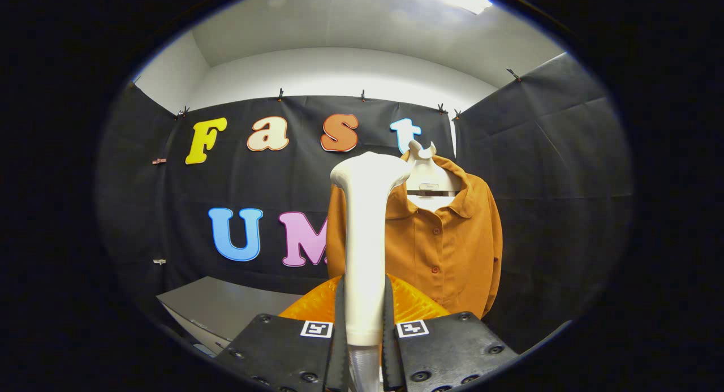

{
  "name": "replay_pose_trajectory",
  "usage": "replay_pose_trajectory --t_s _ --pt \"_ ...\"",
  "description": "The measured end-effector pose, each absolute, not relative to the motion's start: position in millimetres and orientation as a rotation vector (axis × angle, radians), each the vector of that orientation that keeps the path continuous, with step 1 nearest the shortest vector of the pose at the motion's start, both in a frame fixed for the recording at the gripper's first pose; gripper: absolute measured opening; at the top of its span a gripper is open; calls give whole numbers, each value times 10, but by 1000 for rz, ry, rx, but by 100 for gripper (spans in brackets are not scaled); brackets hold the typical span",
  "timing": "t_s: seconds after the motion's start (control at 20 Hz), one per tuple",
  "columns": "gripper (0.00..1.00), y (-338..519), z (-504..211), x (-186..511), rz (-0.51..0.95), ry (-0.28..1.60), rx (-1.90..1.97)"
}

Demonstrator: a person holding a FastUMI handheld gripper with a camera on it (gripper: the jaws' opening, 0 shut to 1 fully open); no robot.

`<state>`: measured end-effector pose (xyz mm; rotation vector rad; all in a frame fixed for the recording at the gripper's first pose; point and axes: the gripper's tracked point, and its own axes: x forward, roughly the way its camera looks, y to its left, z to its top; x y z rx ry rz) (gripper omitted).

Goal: Iron the clothes twice with a garment steamer, once on the left side and once on the right side.

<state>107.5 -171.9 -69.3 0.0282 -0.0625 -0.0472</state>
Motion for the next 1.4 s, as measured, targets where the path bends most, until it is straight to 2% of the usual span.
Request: replay_pose_trajectory --t_s 0.25,0.5,0.75,1.4 --pt "26 -2079 -1034 1354 -90 -36 57" --pt "26 -2008 -1286 1543 -30 -35 46" --pt "27 -2042 -1813 1595 -31 61 103" --pt "27 -2245 -2917 1172 -37 245 130"
